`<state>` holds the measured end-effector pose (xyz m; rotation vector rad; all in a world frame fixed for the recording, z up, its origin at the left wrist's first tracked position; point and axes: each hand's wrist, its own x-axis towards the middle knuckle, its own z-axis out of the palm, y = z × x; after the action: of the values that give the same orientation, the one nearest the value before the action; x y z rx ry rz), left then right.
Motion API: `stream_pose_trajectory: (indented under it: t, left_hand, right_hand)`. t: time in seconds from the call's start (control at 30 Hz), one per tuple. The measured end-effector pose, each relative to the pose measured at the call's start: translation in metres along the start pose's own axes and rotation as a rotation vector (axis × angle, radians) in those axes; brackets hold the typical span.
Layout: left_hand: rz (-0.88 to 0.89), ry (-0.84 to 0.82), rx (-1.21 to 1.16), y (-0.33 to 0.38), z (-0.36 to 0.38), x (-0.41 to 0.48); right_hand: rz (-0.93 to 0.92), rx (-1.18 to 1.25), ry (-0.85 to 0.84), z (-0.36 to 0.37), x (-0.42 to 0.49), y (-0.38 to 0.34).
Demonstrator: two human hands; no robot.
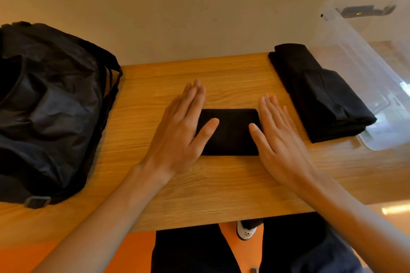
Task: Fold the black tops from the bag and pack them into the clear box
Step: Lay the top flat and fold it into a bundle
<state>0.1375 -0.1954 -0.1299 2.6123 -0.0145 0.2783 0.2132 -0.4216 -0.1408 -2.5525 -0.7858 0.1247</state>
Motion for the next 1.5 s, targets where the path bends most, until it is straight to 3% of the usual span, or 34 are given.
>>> stream_pose_trajectory:
  t: [0.2,0.43,0.57,0.67,0.9,1.07,1.23,1.5]
  left_hand:
    - [0.016,-0.24,0.185,-0.007,0.021,0.004]
    - [-0.075,-0.231,0.29,-0.024,0.02,-0.017]
    - [-0.218,-0.144,0.05,-0.024,0.011,-0.028]
    - [-0.363,-0.012,-0.172,-0.023,0.004,-0.031]
    - [-0.248,-0.106,-0.027,-0.013,0.009,-0.019]
    - [-0.256,-0.072,-0.1,-0.009,0.009,-0.016]
    - [-0.261,-0.078,-0.145,-0.011,0.009,0.001]
    - [-0.267,-0.114,-0.323,-0.007,0.003,0.017]
  right_hand:
    - [-0.089,-0.128,-0.083,0.019,0.018,-0.031]
    - [0.028,0.092,-0.128,0.02,-0.004,-0.02]
    - [0.088,0.359,-0.16,-0.002,-0.014,-0.016]
    - [0.008,0.232,-0.04,-0.011,0.002,-0.003]
    - [-0.106,0.083,-0.222,-0.027,0.053,-0.002]
    - [-0.057,-0.014,-0.412,-0.036,0.082,-0.011]
    - [0.044,0.053,-0.551,-0.036,0.093,-0.017]
    - [0.084,0.245,-0.42,-0.035,0.06,-0.007]
